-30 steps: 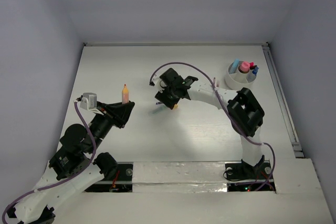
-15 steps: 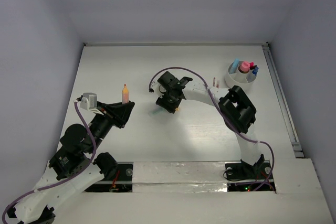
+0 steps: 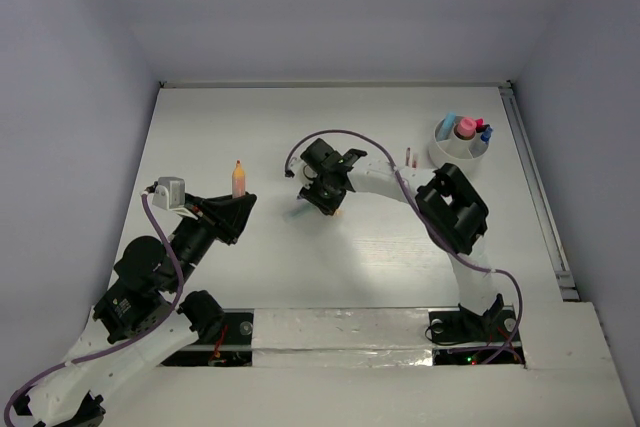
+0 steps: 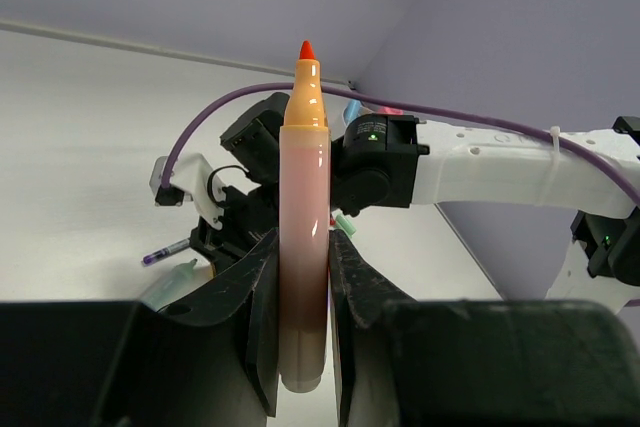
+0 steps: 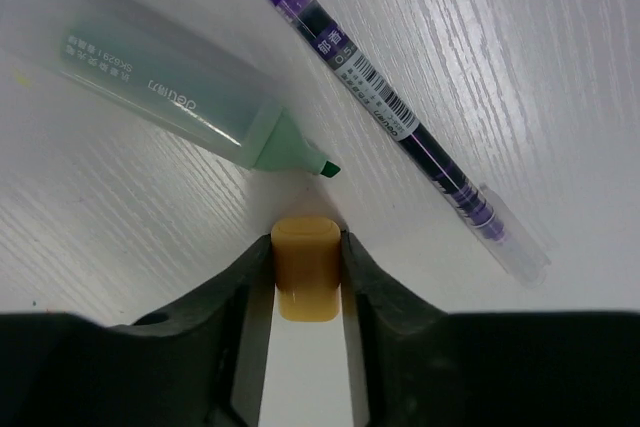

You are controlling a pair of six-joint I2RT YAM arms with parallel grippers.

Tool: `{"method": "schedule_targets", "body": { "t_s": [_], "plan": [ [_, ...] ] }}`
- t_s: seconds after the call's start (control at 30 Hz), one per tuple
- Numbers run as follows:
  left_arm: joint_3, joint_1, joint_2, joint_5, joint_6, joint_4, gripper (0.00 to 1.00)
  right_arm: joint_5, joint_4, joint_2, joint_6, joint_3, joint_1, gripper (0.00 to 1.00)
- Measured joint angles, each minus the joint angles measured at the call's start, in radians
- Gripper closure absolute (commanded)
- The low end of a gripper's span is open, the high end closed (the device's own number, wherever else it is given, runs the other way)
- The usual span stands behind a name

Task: Sort the stationery into containers
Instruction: Close the pen cap on the pen.

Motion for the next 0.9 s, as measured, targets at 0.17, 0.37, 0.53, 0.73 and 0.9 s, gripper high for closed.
{"method": "schedule_targets", "body": {
  "t_s": [0.17,0.37,0.53,0.73,0.9],
  "plan": [
    [0.000,0.000,0.000,0.001,0.000,0.000,1.00,0.014,0.046,-0.025,0.035,-0.045,0.000,0.87],
    [-0.002,0.000,0.015,0.008,-0.003,0.012,1.00,0.080,0.153,-0.199,0.130,-0.241,0.000,0.98],
    [-0.047,0.000,0.094,0.089,-0.016,0.105,1.00,0.187,0.276,-0.460,0.260,-0.349,0.000,1.00],
    [-0.195,0.000,0.294,0.248,-0.041,0.330,1.00,0.300,0.426,-0.721,0.387,-0.434,0.000,1.00],
    [-0.255,-0.003,0.474,0.318,-0.039,0.508,1.00,0.369,0.479,-0.853,0.501,-0.505,0.000,1.00]
  ]
}}
